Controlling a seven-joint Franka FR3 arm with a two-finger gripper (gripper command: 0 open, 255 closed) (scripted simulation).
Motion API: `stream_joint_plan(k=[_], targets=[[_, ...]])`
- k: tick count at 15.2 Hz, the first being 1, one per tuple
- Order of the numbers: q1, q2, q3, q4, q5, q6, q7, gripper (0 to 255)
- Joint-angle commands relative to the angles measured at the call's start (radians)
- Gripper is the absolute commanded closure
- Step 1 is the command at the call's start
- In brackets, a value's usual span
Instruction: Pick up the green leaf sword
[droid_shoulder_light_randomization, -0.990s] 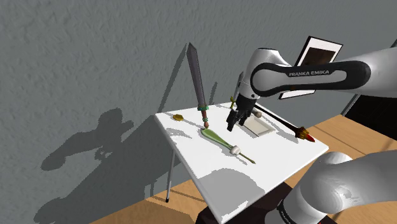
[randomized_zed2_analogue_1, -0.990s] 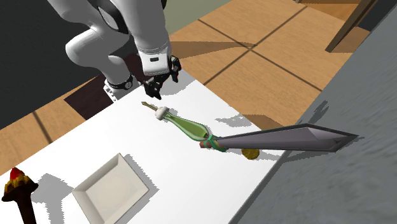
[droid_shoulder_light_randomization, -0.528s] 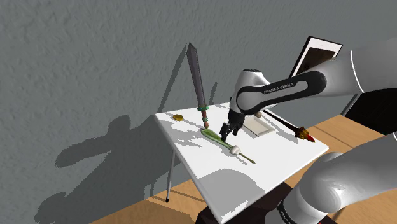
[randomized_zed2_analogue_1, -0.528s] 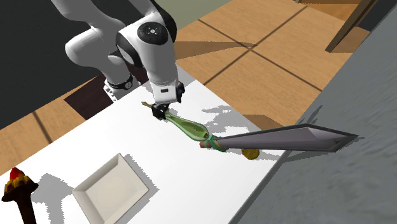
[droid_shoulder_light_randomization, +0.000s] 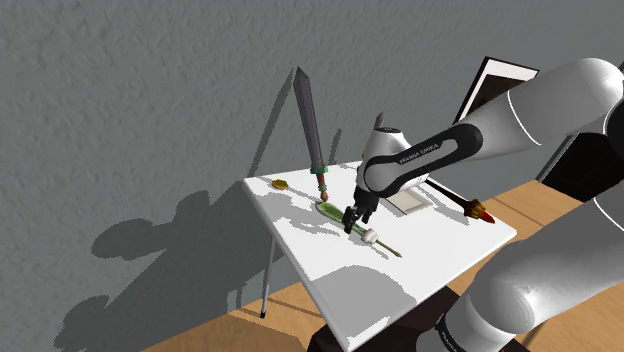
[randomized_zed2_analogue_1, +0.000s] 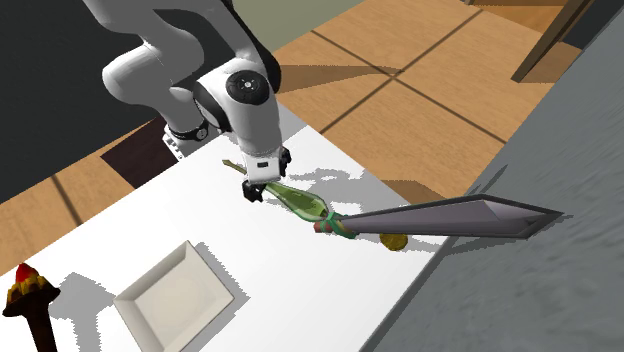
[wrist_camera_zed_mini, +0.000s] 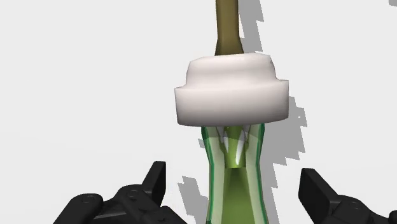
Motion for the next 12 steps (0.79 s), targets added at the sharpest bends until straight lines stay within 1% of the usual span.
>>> stream_joint_plan(k=[1, 3, 4, 12], targets=[[0.000, 0.020, 0.001, -0.006, 0.000, 0.026, 0.001, 0], [0.000, 0.020, 0.001, -0.006, 0.000, 0.026, 0.001, 0], [0.000, 0.019, 0.001, -0.007, 0.000, 0.026, 0.001, 255], [-0.002, 0.028, -0.002, -0.001, -0.002, 0.030, -0.002, 255]])
